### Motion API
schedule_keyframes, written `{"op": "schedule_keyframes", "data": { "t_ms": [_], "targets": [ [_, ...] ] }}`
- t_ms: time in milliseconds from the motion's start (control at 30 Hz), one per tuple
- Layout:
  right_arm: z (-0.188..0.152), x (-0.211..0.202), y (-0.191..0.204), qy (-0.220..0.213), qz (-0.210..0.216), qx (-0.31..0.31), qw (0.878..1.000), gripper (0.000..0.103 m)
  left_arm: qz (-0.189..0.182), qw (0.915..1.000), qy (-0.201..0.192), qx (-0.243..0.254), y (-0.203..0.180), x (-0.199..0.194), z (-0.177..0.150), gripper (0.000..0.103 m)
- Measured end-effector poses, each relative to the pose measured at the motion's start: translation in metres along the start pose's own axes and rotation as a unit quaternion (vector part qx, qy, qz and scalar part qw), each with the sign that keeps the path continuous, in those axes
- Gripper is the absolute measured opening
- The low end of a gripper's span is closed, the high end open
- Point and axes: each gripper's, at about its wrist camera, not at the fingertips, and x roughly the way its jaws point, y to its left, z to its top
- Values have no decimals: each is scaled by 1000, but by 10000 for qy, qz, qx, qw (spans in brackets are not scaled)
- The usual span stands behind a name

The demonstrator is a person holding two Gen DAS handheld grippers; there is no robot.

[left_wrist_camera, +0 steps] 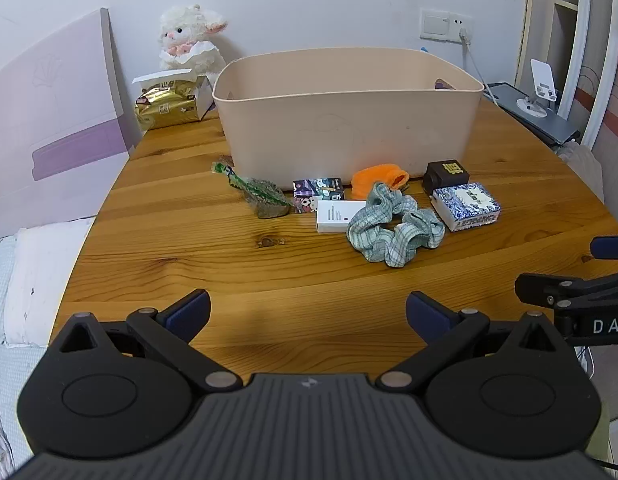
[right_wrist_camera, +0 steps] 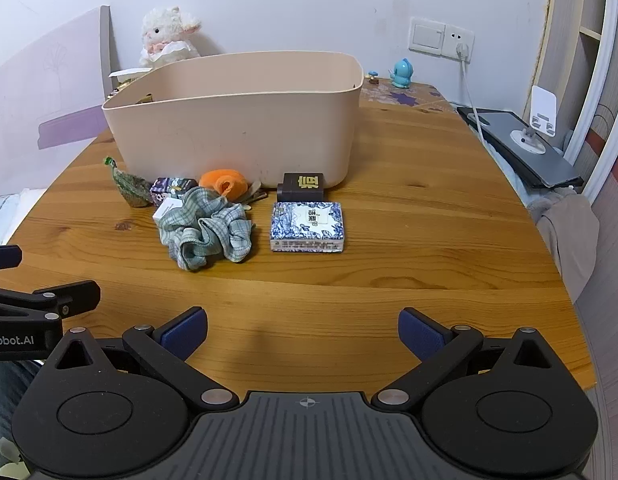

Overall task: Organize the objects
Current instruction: 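Move both tools toward the scrunchie and the blue-and-white box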

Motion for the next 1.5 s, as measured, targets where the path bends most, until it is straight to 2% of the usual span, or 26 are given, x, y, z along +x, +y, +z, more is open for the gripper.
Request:
{"op": "schedule_keyframes", "data": {
  "t_ms": [1500],
  "targets": [
    [2,5,-8,12,-37,85,10000,103,-62,9999,55,98,-7,6,1,103]
  ]
}}
